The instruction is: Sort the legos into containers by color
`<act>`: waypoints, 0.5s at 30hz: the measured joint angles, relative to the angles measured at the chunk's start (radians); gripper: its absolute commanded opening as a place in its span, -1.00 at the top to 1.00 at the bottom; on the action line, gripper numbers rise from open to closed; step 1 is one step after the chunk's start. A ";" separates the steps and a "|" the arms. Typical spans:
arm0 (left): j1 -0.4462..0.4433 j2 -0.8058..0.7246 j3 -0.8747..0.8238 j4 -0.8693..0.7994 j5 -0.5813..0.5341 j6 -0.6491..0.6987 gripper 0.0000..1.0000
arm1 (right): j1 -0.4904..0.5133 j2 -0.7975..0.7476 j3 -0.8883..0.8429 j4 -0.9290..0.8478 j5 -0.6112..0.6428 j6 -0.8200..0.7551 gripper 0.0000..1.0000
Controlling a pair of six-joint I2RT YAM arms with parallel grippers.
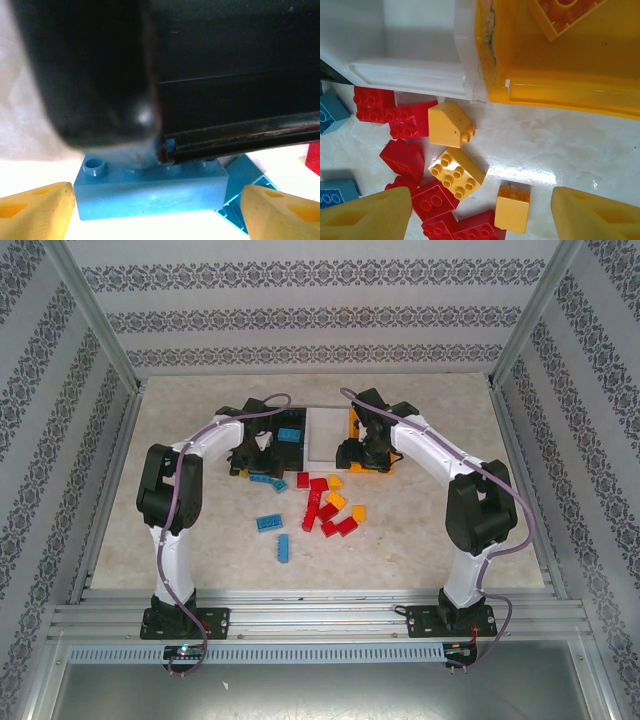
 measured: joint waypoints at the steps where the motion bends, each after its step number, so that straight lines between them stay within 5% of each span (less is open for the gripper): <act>1: 0.000 0.001 -0.001 0.002 -0.001 -0.002 -0.65 | 0.000 0.000 0.000 0.000 0.000 0.001 -0.48; 7: 0.000 0.004 -0.003 0.014 -0.004 -0.011 -0.35 | 0.000 0.000 0.000 0.000 0.000 0.013 -0.48; 15: 0.000 -0.011 -0.027 0.033 -0.006 -0.017 -0.34 | 0.000 0.000 0.000 -0.001 0.000 0.013 -0.48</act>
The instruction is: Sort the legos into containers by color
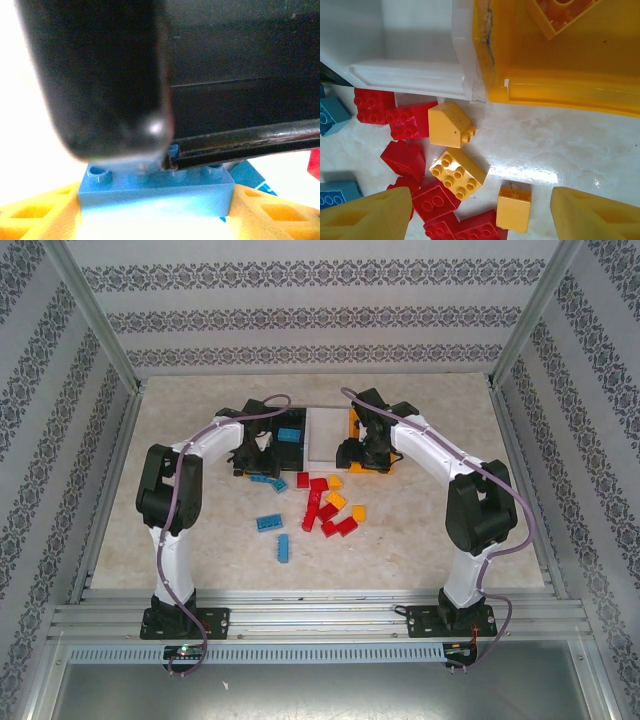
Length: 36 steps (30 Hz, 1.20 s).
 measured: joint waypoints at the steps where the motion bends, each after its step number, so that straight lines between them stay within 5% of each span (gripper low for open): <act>1: 0.000 -0.007 -0.009 0.004 0.000 -0.001 -0.34 | 0.000 0.000 0.000 -0.001 0.000 0.000 -0.48; 11: 0.002 -0.145 -0.075 -0.031 -0.002 -0.035 -0.34 | 0.000 0.008 0.010 -0.005 -0.002 -0.001 -0.48; 17: 0.006 -0.169 0.068 -0.079 -0.004 -0.047 -0.34 | 0.000 0.011 0.010 0.003 -0.011 -0.001 -0.48; 27: 0.006 0.086 0.478 -0.111 0.026 -0.080 -0.33 | 0.000 -0.002 -0.043 0.021 -0.015 0.000 -0.48; 36: -0.001 0.187 0.541 -0.140 0.050 -0.096 -0.46 | 0.000 -0.054 -0.089 0.020 -0.011 0.003 -0.49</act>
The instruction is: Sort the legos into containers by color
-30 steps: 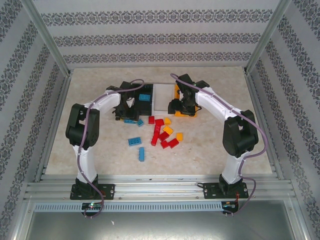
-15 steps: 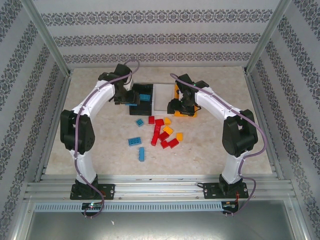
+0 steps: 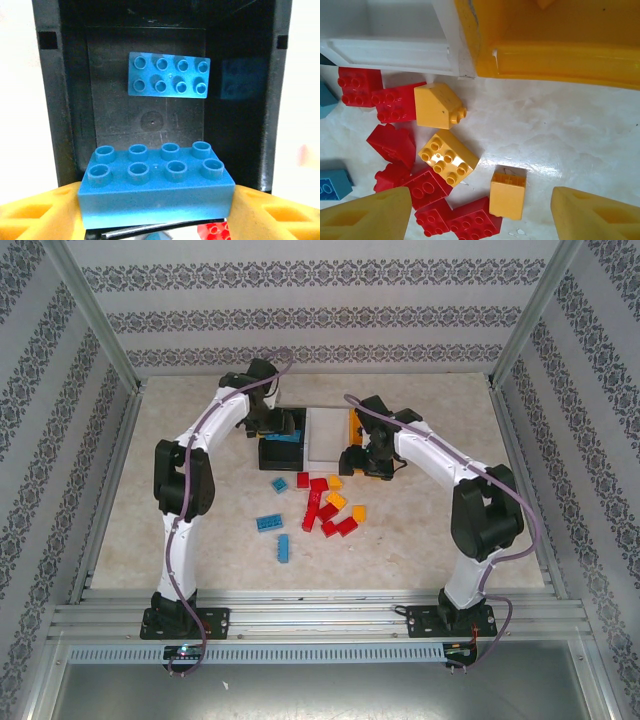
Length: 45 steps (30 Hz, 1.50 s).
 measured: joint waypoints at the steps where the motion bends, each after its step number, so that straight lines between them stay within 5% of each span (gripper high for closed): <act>1: -0.002 0.000 0.005 0.000 0.002 -0.001 -0.49 | 0.000 -0.002 0.000 0.000 0.000 0.000 -0.49; 12: -0.012 -0.019 -0.024 -0.002 0.006 -0.010 -0.60 | 0.000 -0.003 0.000 0.000 0.003 0.000 -0.49; 20: -0.106 -0.305 -0.407 0.001 -0.036 -0.024 -0.61 | 0.000 -0.003 0.001 0.002 0.002 -0.001 -0.49; 28: -0.211 -0.526 -0.753 0.007 -0.058 -0.215 -0.75 | 0.023 0.008 0.002 0.018 -0.010 -0.001 -0.49; 36: -0.218 -0.542 -0.924 0.089 -0.029 -0.428 -0.82 | 0.054 0.008 -0.010 0.036 -0.013 0.000 -0.49; 45: -0.218 -0.478 -0.926 0.185 0.019 -0.487 -0.83 | 0.054 -0.006 -0.065 0.040 -0.012 0.000 -0.49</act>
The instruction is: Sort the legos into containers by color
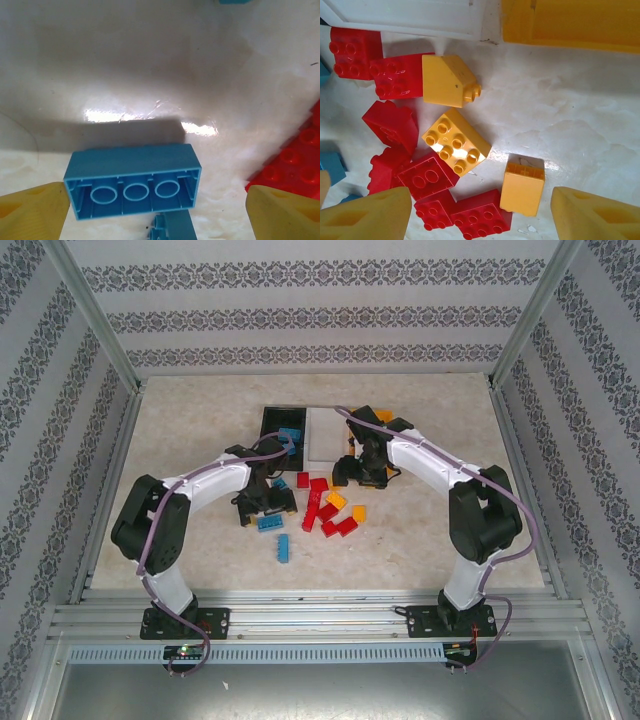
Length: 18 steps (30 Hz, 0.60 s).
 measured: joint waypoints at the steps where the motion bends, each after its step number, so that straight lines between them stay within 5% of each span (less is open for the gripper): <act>1: 0.000 0.010 0.000 0.002 0.003 0.000 -0.82 | 0.000 -0.003 0.000 0.001 0.000 0.000 -0.49; 18: 0.000 0.080 0.003 -0.004 -0.001 0.026 -0.63 | 0.000 -0.011 0.000 0.002 0.000 0.000 -0.48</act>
